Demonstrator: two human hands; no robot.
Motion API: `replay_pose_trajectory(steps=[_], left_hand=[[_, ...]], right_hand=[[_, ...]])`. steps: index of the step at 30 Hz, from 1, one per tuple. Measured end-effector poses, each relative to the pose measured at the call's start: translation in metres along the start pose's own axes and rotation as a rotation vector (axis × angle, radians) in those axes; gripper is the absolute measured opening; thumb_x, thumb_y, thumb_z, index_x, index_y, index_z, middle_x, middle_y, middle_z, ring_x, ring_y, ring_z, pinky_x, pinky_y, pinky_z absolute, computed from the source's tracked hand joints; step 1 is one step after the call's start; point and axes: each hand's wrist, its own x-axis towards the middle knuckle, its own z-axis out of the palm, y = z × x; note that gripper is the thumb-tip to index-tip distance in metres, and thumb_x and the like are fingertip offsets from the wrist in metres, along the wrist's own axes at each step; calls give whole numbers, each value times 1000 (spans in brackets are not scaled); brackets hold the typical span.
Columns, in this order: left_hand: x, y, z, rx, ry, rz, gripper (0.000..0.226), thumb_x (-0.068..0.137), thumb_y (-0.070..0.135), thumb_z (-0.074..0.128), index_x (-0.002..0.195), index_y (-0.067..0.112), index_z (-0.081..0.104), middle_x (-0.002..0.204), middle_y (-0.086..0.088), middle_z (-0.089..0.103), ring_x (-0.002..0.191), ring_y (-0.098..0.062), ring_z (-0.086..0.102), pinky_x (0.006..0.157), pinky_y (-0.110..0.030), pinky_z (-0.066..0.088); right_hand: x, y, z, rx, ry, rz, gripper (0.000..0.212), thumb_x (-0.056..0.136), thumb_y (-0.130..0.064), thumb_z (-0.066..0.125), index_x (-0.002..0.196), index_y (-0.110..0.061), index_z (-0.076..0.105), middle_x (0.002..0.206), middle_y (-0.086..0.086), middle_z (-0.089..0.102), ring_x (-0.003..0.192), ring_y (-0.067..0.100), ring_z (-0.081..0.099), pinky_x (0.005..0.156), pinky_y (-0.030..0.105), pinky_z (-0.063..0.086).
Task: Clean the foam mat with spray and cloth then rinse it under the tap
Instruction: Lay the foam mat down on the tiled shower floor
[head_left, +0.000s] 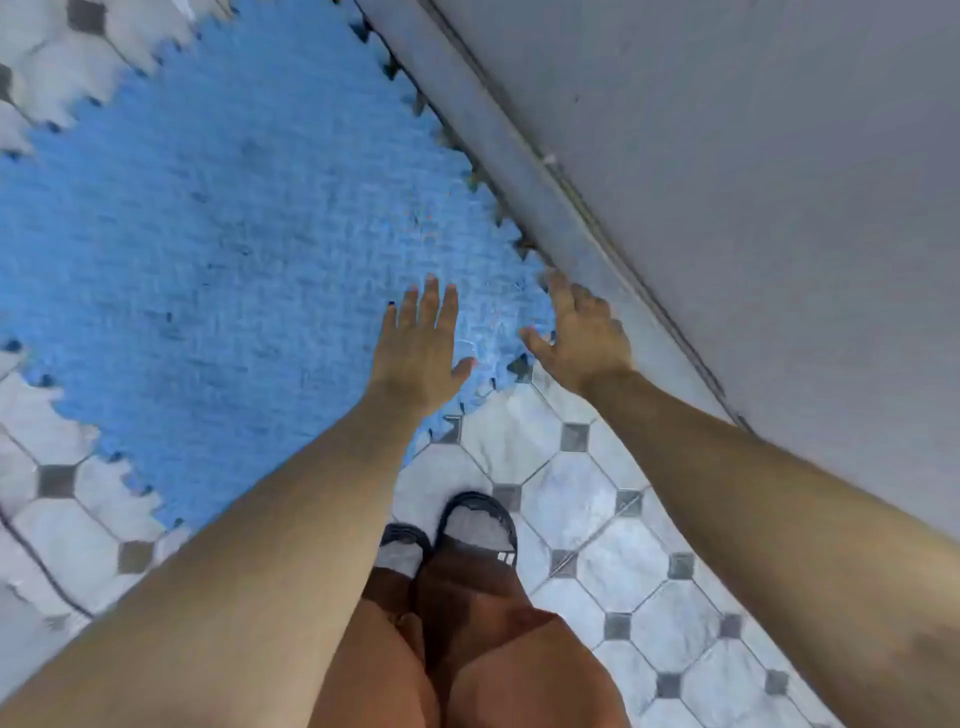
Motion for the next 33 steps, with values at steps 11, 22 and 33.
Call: replay_pose_trajectory(steps=[11, 22, 33], left_hand=[[38, 15, 81, -23, 16, -55, 132, 65, 77, 60, 150, 6, -11, 157, -20, -18, 144, -42, -15, 111, -65, 0], [-35, 46, 31, -86, -17, -84, 124, 73, 51, 71, 149, 9, -17, 157, -19, -18, 144, -41, -13, 111, -67, 11], [-171, 83, -67, -157, -94, 79, 98, 77, 4, 60, 149, -3, -6, 157, -26, -9, 145, -39, -13, 116, -54, -6]], right_hand=[[67, 18, 54, 427, 36, 162, 88, 78, -50, 73, 148, -24, 27, 141, 16, 33, 129, 34, 41, 109, 40, 37], [5, -8, -12, 487, -108, 185, 59, 90, -57, 56, 130, -17, 41, 132, 15, 43, 114, 33, 52, 81, 29, 38], [-118, -62, -102, 360, -175, 270, 61, 98, -39, 39, 153, -37, 12, 139, 16, 40, 121, 38, 47, 91, 45, 43]])
